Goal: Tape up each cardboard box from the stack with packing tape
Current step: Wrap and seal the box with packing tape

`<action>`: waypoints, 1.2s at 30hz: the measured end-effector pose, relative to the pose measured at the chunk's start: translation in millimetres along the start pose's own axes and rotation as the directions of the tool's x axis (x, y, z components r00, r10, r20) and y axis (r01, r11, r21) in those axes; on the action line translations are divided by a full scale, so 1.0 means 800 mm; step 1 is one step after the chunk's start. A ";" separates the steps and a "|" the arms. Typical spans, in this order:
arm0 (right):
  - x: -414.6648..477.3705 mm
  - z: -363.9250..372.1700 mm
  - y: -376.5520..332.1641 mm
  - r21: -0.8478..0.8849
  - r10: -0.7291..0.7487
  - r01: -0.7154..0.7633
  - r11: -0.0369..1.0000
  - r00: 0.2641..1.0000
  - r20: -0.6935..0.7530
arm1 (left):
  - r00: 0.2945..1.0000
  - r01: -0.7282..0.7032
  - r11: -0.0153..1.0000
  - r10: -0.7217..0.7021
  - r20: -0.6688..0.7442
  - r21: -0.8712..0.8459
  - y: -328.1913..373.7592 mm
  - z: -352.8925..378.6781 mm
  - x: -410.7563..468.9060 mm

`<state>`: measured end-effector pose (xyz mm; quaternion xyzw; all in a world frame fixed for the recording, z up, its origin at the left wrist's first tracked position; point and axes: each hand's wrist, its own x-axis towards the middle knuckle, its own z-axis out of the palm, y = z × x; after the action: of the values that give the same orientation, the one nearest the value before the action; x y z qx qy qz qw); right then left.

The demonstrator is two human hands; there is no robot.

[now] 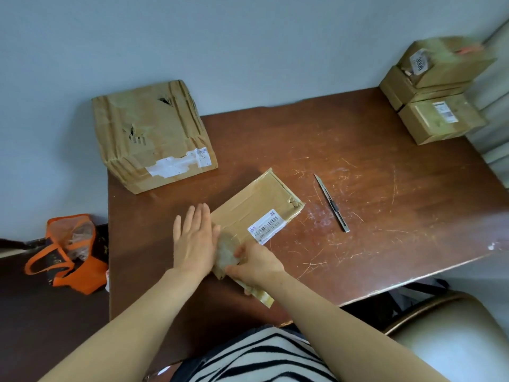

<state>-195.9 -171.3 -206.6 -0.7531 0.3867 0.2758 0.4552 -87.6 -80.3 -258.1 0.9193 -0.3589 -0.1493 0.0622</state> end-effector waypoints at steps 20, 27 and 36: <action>-0.010 -0.014 -0.001 -0.063 -0.086 0.078 0.995 0.986 -0.143 | 0.917 -0.396 0.913 0.387 0.094 0.097 -0.017 0.028 -0.062; -0.010 -0.006 -0.002 -0.094 -0.091 0.077 0.993 0.984 -0.152 | 0.954 -0.282 0.948 0.261 0.148 0.149 -0.028 0.011 -0.033; -0.011 0.001 -0.002 -0.100 -0.099 0.083 0.991 0.981 -0.165 | 0.907 -0.421 0.895 0.410 0.101 0.148 -0.023 0.022 -0.064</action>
<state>-199.4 -167.1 -199.0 -0.8111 0.3758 0.2073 0.3973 -116.8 -32.1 -267.5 0.8178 -0.5600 -0.1330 0.0034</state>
